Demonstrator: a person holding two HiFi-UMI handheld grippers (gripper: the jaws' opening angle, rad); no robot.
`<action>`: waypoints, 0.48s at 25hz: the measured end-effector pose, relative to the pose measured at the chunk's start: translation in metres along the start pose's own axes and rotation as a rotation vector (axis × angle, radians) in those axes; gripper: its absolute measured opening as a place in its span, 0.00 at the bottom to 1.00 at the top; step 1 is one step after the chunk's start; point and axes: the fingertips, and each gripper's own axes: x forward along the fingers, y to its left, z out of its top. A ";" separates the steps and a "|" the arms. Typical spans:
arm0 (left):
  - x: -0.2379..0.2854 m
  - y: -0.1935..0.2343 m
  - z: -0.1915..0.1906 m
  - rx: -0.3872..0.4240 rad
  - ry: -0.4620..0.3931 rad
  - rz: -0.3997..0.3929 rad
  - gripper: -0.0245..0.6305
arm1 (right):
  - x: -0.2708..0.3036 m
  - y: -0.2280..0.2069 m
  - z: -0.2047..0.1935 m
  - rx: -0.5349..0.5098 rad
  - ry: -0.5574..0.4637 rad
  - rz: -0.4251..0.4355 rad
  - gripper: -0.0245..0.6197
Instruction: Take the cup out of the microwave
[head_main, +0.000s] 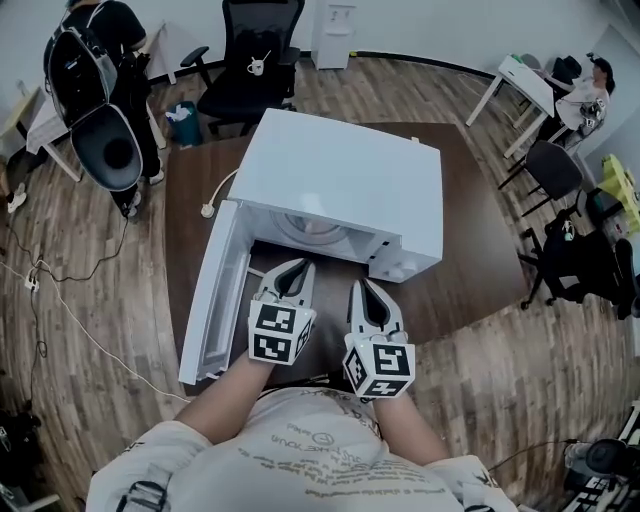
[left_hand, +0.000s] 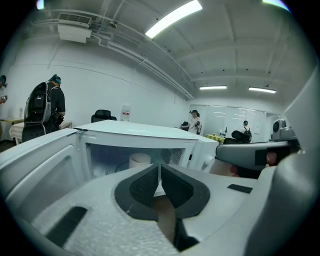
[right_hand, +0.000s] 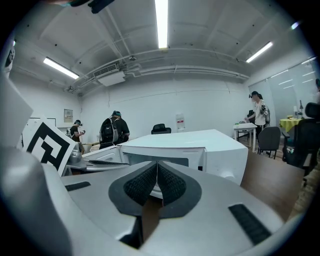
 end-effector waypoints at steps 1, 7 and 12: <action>0.005 0.004 -0.002 0.000 0.004 0.007 0.06 | 0.003 -0.002 0.000 -0.001 0.004 0.003 0.06; 0.030 0.029 -0.015 -0.021 0.040 0.037 0.06 | 0.026 -0.005 -0.005 -0.010 0.039 0.026 0.06; 0.055 0.037 -0.031 0.002 0.079 0.057 0.06 | 0.031 -0.017 -0.009 -0.020 0.061 0.035 0.06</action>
